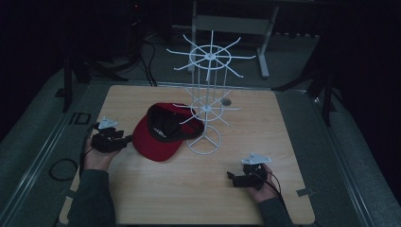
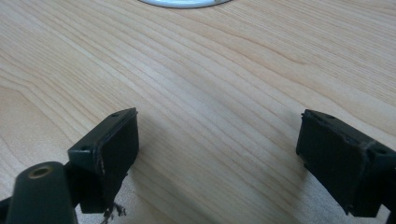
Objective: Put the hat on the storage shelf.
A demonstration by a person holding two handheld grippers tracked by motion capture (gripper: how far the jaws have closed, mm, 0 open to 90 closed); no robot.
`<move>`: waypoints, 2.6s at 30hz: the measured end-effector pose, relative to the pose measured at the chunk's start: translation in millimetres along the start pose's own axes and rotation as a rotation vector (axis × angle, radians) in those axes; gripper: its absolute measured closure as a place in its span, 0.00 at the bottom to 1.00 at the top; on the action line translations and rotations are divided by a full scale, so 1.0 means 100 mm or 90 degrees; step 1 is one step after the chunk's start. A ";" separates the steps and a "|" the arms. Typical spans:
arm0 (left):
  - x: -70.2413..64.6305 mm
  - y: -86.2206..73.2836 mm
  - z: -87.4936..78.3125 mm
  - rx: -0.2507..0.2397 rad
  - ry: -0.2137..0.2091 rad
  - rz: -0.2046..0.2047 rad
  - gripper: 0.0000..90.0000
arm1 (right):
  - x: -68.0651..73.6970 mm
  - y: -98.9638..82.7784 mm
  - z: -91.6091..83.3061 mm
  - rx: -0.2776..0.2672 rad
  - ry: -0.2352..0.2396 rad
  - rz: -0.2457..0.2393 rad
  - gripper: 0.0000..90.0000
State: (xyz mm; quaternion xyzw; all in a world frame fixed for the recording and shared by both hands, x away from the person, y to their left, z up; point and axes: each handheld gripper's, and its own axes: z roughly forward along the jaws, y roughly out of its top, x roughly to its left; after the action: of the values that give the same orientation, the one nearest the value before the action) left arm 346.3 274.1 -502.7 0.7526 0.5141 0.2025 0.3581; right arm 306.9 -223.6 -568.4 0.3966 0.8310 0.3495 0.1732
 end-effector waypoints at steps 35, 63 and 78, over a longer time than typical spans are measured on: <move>-0.29 0.03 0.29 0.127 -0.220 0.052 0.76 | 0.00 0.00 0.00 0.000 0.000 0.000 0.14; -0.45 0.11 0.66 0.167 -0.290 0.026 0.86 | 0.00 0.00 0.00 0.000 0.000 0.000 0.14; -0.39 -0.13 0.40 0.036 -0.230 -0.009 0.95 | 0.00 0.00 0.00 0.000 0.000 0.000 0.14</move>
State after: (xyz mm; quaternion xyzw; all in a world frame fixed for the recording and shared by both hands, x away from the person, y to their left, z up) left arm 349.5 227.6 -536.9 0.7828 0.4524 0.0472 0.4246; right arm 306.8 -223.6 -568.4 0.3965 0.8310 0.3495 0.1733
